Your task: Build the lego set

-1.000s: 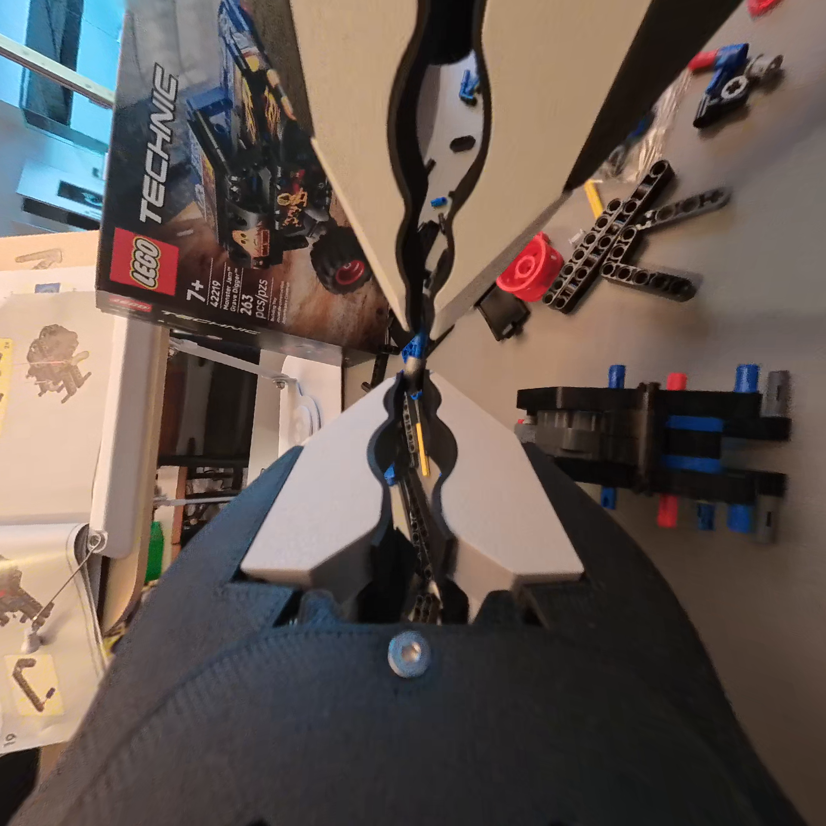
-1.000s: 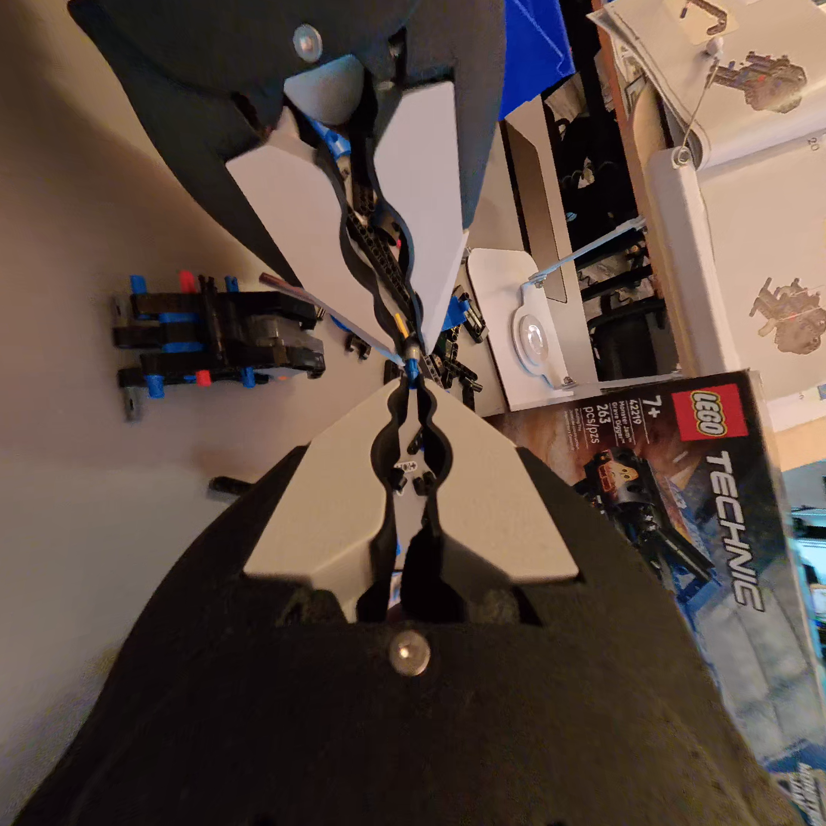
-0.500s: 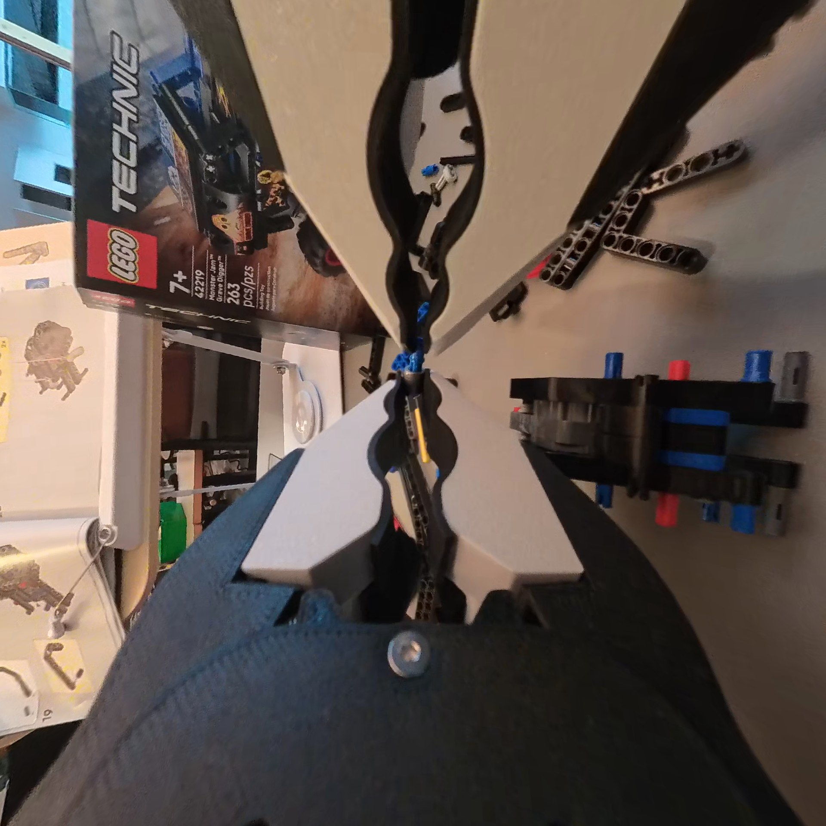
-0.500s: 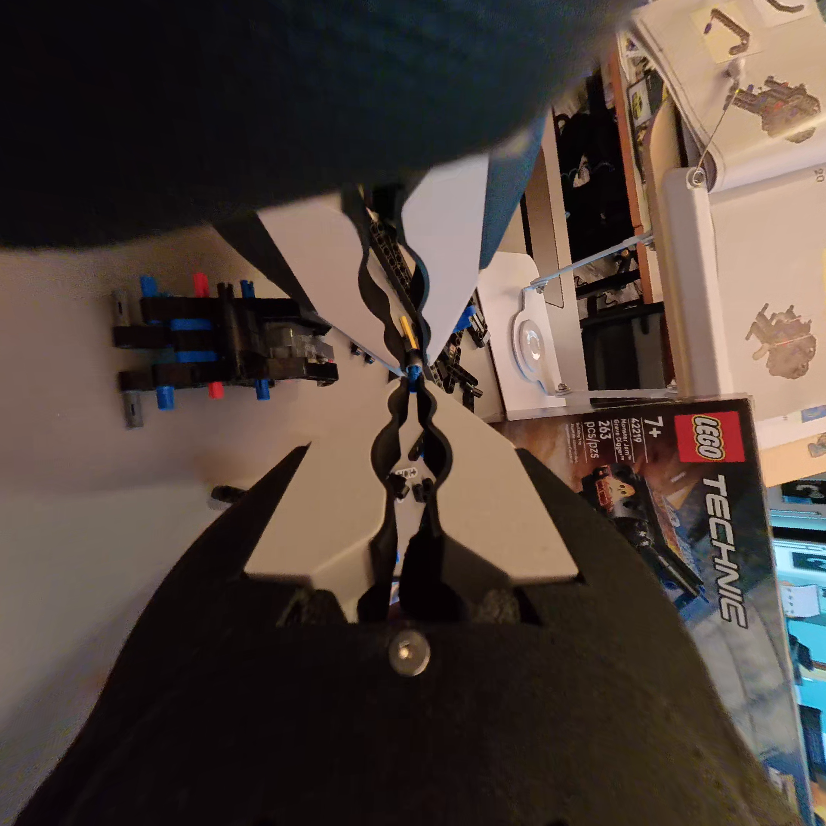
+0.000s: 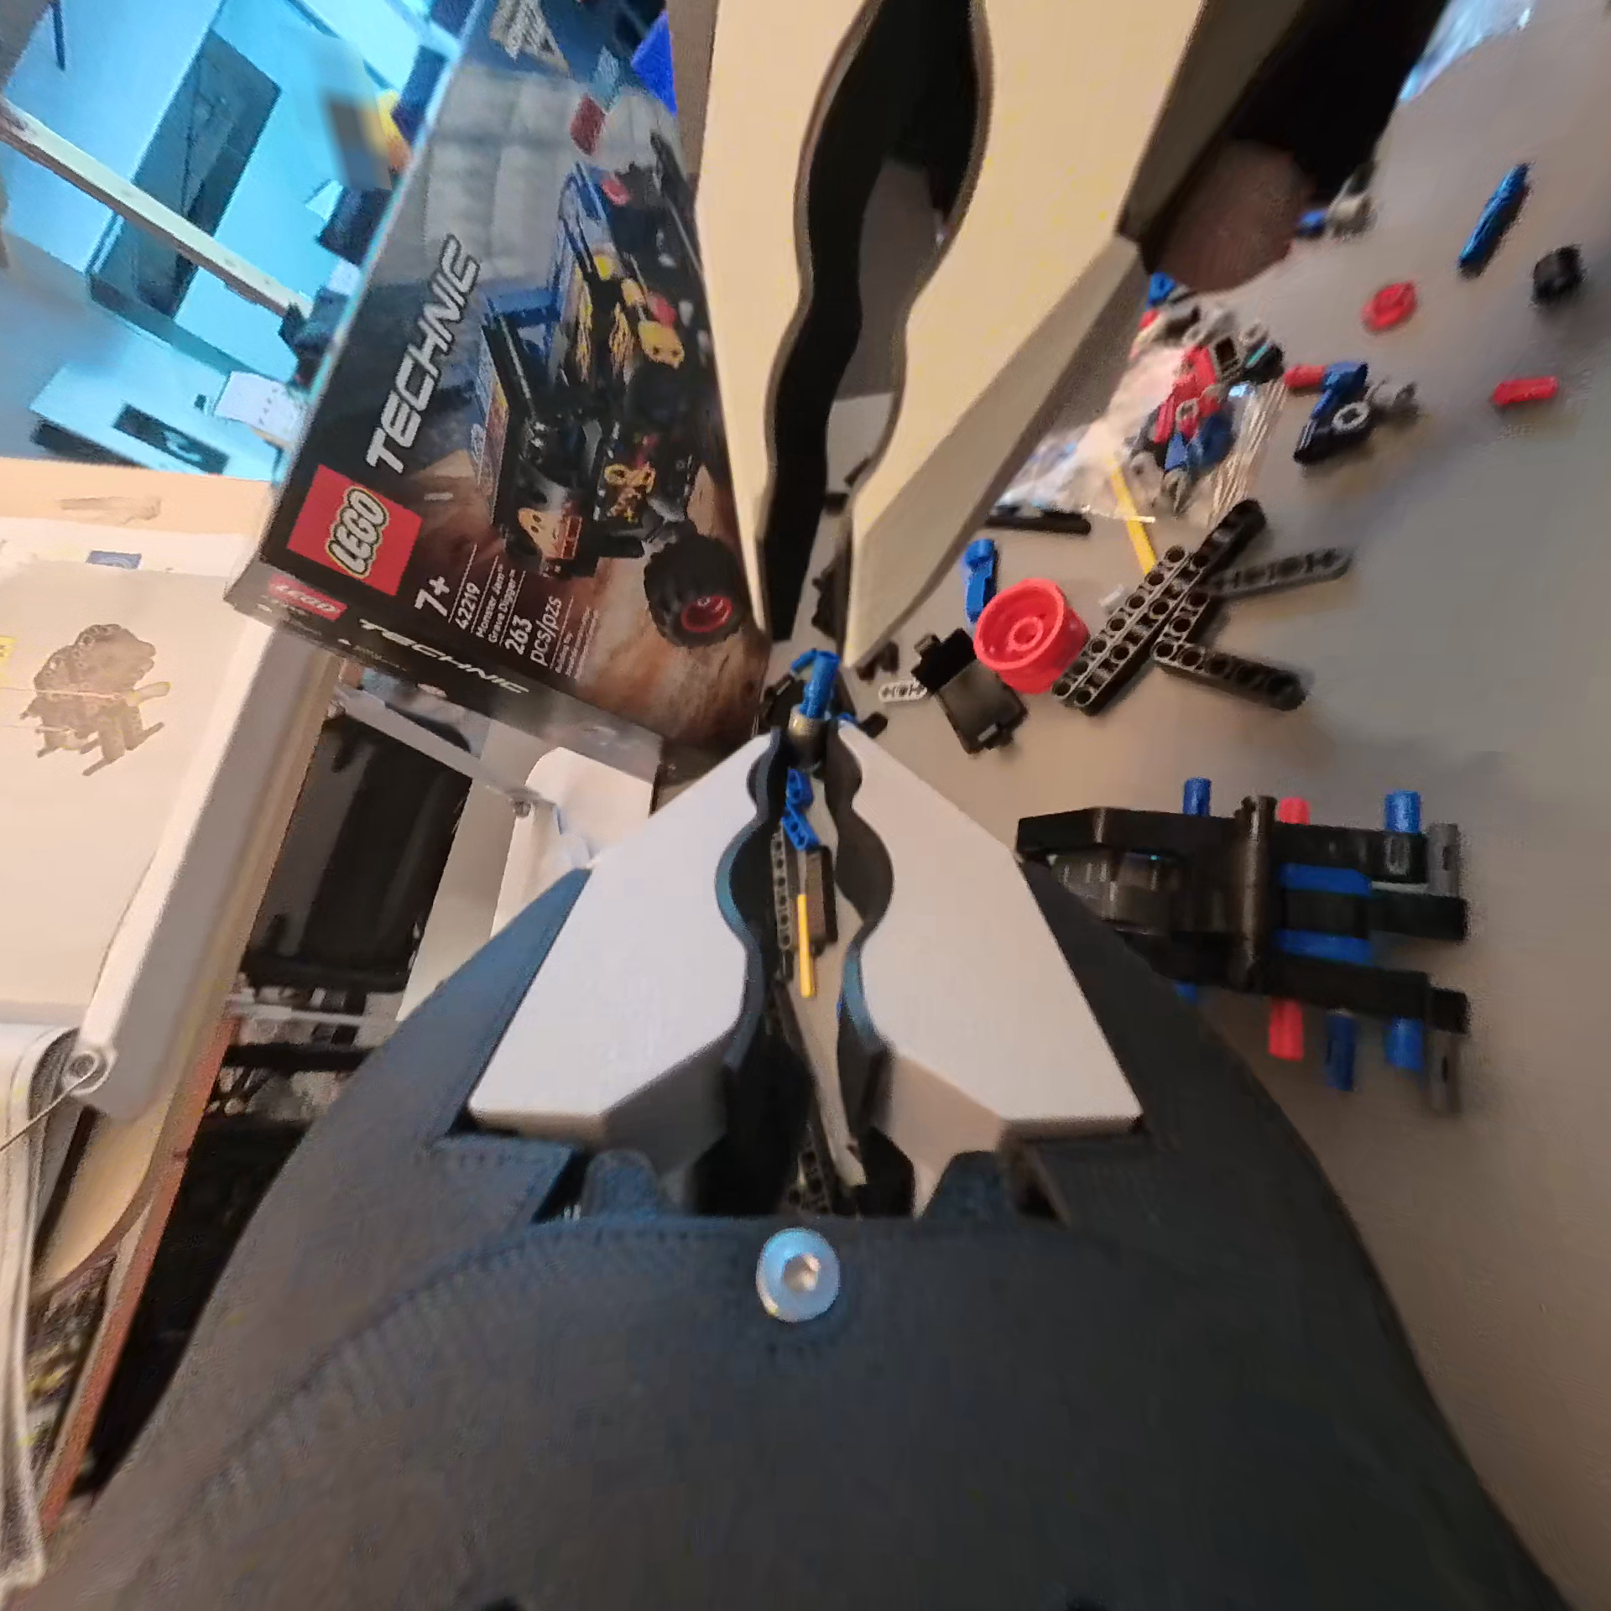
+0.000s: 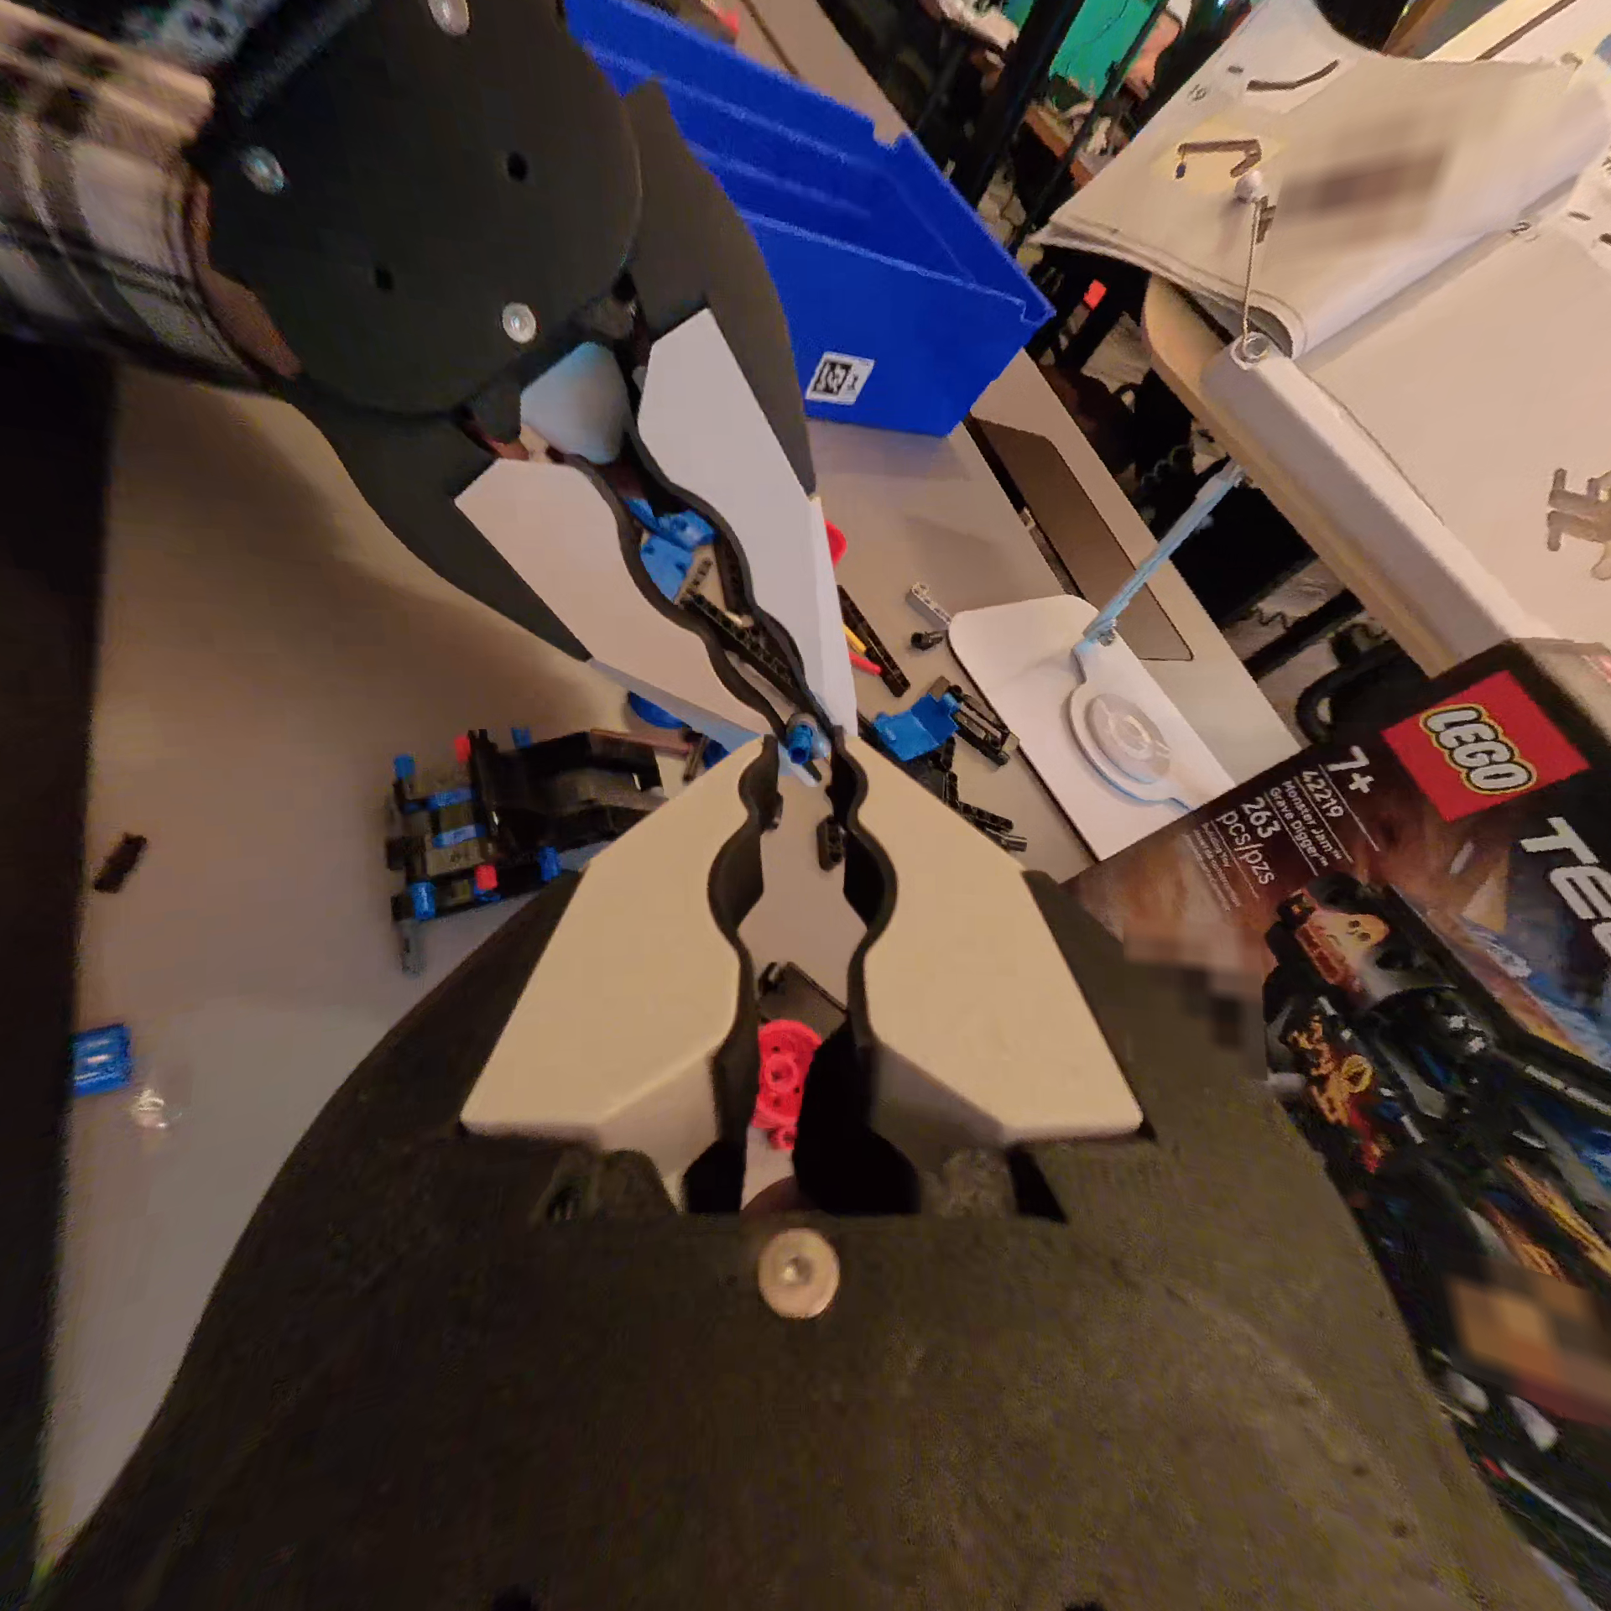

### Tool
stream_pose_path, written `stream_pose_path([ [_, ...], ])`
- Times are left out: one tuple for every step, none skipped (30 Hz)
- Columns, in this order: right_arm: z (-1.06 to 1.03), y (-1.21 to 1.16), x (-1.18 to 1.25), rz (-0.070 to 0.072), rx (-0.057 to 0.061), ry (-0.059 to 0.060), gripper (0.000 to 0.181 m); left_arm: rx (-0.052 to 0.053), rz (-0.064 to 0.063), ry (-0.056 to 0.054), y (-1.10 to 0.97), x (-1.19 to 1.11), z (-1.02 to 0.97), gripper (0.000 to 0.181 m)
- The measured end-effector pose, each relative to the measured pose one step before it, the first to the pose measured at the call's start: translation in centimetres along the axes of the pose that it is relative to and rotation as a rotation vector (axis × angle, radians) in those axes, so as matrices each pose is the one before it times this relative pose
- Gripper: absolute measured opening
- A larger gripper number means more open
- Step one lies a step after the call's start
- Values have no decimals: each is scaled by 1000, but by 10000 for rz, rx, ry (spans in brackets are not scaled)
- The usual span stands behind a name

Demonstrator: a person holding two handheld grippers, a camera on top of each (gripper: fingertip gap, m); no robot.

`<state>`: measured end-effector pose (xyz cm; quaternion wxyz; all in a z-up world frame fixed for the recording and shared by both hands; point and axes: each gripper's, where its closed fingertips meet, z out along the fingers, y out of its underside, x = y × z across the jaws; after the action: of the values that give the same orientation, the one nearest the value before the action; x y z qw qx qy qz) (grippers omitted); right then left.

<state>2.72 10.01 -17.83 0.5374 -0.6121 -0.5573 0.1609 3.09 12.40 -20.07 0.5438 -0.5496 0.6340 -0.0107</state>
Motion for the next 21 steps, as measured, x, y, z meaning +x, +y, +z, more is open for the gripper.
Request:
stream_pose_path([
  [-284,-338,56,289,316,-140,10,295,-239,21,-295,-142,-115,5],
  [-184,-245,9,265,233,-144,10,293,-416,134,-326,-39,-93,6],
  [-78,2,50,54,36,-24,10,166,-215,162,-204,93,-57,6],
  [-10,87,32,-141,-47,61,9,55,40,-95,-108,-150,-56,5],
  [22,18,-35,-185,-37,66,7,0,59,-57,-82,-76,-28,6],
  [47,-70,-31,-155,5,88,6,6,-26,96,-111,156,26,6],
  [51,-135,-46,-117,32,70,6,0,-4,80,-83,183,43,6],
  [95,-29,-105,-94,-36,18,5,-8,75,-12,-74,79,41,5],
  [90,22,-56,-149,-58,51,5,-43,84,-20,-29,47,18,5],
  [13,-10,-34,-138,-20,61,4,-37,48,-5,-14,-11,-10,6],
  [-2,57,-93,-58,-59,-17,3,-39,-43,86,53,77,18,5],
  [-10,77,-43,-21,-69,-21,3,-11,-90,98,45,114,53,6],
  [-8,34,-10,39,3,-18,2,19,9,-12,-12,-22,-14,6],
  [-37,-85,13,158,112,-29,2,66,70,-64,-101,-88,-68,6],
  [-122,-196,105,307,217,-53,2,150,-37,-127,-258,-214,-103,6],
  [-209,-306,206,440,299,-82,2,202,-122,-140,-345,-284,-136,6],
  [-265,-340,203,443,306,-125,2,174,-77,-145,-340,-312,-149,11],
  [-259,-315,154,328,261,-108,2,116,34,-144,-263,-266,-147,12],
  [-211,-275,135,228,212,-59,2,128,128,-43,-276,-60,-163,9],
  [-159,-270,7,161,190,-89,2,116,173,-71,-277,-13,-129,7],
  [-106,-224,-63,107,150,-91,2,54,206,-146,-185,-78,-75,7],
])
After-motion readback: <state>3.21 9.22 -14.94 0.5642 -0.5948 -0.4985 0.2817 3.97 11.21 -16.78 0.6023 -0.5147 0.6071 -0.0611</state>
